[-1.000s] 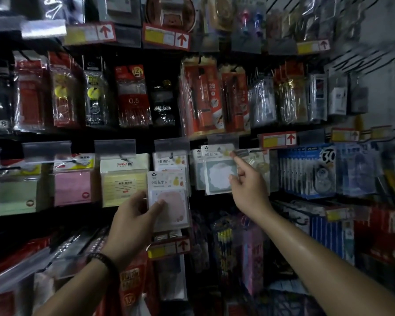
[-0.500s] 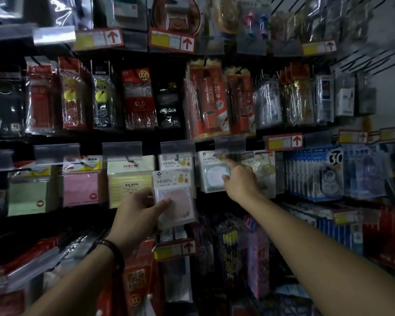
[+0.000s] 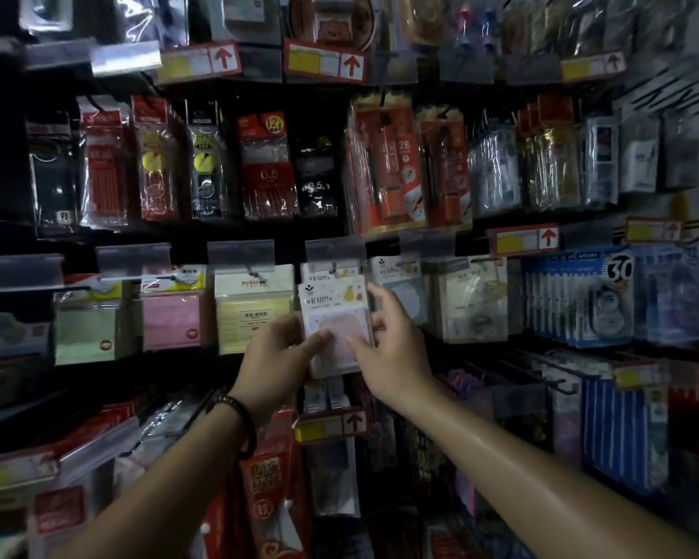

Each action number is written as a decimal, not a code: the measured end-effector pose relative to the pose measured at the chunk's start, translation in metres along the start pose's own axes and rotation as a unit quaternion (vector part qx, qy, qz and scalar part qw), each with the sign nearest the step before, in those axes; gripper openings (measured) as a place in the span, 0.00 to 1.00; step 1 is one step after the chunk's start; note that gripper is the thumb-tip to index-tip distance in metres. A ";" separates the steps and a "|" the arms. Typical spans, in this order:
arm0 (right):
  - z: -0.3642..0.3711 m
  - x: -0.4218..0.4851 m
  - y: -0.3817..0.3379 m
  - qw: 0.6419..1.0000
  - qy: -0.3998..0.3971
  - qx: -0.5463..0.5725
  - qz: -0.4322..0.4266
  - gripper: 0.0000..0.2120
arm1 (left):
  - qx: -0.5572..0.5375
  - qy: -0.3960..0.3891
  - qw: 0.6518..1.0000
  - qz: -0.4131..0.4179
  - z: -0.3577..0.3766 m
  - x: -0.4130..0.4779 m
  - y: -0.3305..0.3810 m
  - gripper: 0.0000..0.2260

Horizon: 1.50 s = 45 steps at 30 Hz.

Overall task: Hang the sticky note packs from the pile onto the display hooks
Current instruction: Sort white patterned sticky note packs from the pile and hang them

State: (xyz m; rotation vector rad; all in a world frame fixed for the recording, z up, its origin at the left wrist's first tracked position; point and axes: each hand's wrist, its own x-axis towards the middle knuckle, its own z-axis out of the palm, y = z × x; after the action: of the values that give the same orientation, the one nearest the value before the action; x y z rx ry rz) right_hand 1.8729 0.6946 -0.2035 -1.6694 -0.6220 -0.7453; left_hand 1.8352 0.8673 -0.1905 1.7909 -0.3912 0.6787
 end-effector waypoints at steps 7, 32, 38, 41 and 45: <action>0.001 0.012 -0.004 0.999 0.010 0.025 -0.031 0.36 | 0.054 0.098 0.991 0.069 -0.003 0.006 -0.004 0.13; 0.003 0.043 0.015 0.998 0.050 -0.020 -0.035 0.27 | 0.077 0.030 0.994 0.078 -0.004 0.027 -0.005 0.09; 0.011 0.048 0.008 0.984 -0.034 -0.176 -0.016 0.38 | 0.207 0.042 0.974 0.085 -0.010 0.032 -0.005 0.15; 0.017 0.054 0.004 0.963 -0.075 -0.260 0.016 0.45 | 0.301 0.014 0.950 0.082 -0.011 0.035 -0.001 0.20; 0.021 0.056 -0.005 0.938 -0.088 -0.332 0.048 0.48 | 0.358 -0.029 0.930 0.081 -0.012 0.034 0.003 0.24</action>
State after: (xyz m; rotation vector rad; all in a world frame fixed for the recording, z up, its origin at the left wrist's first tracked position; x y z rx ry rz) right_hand 1.9091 0.7169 -0.1614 -2.3927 -0.4240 -0.7886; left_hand 1.8565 0.8802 -0.1645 2.4929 -0.3563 0.9702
